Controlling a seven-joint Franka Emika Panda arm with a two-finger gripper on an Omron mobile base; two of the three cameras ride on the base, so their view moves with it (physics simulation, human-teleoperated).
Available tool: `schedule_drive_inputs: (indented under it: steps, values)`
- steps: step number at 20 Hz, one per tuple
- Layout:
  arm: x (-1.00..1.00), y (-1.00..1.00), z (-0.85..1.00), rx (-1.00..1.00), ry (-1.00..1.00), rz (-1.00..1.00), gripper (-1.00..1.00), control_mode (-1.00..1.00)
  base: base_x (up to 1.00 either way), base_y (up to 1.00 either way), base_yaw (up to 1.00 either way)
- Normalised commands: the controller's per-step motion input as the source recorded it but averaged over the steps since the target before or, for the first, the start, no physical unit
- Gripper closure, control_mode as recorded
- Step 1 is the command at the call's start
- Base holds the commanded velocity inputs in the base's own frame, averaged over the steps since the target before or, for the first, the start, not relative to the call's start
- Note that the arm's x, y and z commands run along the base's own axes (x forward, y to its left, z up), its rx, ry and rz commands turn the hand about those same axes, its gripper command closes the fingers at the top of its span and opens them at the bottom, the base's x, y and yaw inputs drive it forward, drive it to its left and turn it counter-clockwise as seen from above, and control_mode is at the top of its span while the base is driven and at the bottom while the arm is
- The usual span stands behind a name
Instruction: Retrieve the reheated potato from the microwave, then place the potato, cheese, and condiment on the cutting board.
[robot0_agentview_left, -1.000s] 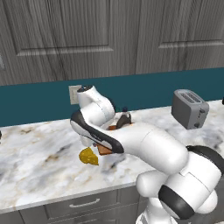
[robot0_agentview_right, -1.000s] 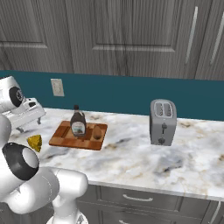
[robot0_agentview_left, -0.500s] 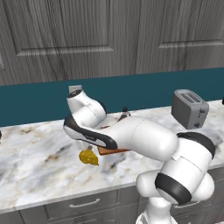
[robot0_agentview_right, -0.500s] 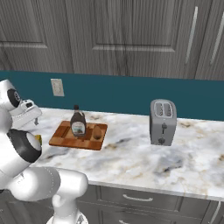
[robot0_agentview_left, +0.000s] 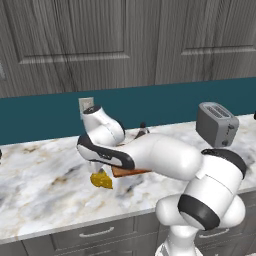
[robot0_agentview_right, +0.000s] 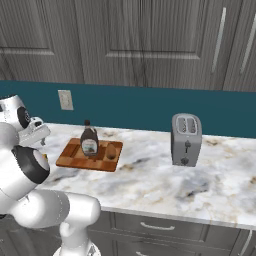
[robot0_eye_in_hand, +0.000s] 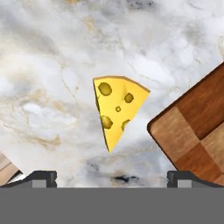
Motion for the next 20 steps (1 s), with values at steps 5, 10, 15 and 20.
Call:
schedule_drive_inputs:
  steps: [5,10,15,20]
  values:
    - [0.19,0.0,-0.21,0.06,0.0,0.0,-1.0,-1.0,0.0,0.0,0.0]
    - [0.22,0.03,-0.18,0.0,0.0,-0.06,-1.0,-1.0,0.0,0.0,0.0]
    - [0.01,0.17,-0.13,0.0,0.01,-0.11,-1.0,-1.0,0.0,0.0,0.0]
    - [0.0,0.19,-0.09,0.02,0.06,-0.15,-1.0,-1.0,0.0,0.0,0.0]
